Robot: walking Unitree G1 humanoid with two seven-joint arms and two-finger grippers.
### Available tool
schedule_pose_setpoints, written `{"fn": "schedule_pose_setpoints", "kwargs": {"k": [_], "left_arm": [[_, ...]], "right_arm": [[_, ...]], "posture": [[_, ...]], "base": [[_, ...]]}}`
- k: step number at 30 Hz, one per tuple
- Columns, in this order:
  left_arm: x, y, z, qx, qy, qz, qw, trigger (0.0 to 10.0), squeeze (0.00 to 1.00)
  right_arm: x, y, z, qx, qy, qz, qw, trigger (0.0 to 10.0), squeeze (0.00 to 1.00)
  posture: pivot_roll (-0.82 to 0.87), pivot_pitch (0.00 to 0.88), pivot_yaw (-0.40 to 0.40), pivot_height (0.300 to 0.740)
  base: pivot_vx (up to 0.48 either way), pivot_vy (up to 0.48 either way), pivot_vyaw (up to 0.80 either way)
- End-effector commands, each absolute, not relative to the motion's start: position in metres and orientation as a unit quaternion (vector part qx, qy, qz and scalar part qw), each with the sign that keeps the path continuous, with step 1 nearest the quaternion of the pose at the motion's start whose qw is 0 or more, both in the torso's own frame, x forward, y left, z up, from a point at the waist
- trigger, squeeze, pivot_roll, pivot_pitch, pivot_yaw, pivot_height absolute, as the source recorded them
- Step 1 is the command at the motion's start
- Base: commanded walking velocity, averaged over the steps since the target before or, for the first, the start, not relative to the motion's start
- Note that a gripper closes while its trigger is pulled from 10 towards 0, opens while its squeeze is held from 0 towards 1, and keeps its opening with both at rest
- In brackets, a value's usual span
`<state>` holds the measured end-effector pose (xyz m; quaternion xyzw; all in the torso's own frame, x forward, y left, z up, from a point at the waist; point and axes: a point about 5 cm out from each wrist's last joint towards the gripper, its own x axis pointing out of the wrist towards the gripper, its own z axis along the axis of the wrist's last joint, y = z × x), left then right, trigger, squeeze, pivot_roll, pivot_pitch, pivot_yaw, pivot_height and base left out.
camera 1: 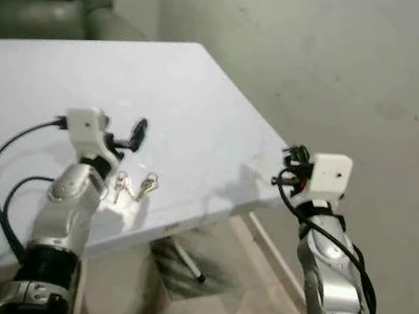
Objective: Hang keys on a hook
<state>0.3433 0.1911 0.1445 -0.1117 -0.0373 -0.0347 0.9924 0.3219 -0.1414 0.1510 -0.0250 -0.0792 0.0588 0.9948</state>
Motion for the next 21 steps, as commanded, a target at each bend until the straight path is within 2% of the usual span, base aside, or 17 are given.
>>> {"fn": "schedule_pose_setpoints", "kwargs": {"k": [1, 21], "left_arm": [[0.3468, 0.1803, 0.145, -0.116, -0.028, -0.045, 0.992, 10.0, 0.0], [0.3445, 0.1792, 0.1399, -0.117, -0.016, -0.042, 0.992, 10.0, 0.0]], "right_arm": [[0.323, -0.1497, 0.1539, -0.032, -0.082, 0.048, 0.995, 10.0, 0.0], [0.3208, -0.1488, 0.1526, -0.032, -0.078, 0.052, 0.995, 10.0, 0.0]], "posture": [[-0.04, 0.0, -0.036, 0.74], [-0.04, 0.0, -0.044, 0.74]], "base": [[0.0, 0.0, -0.77], [0.0, 0.0, -0.77]]}}
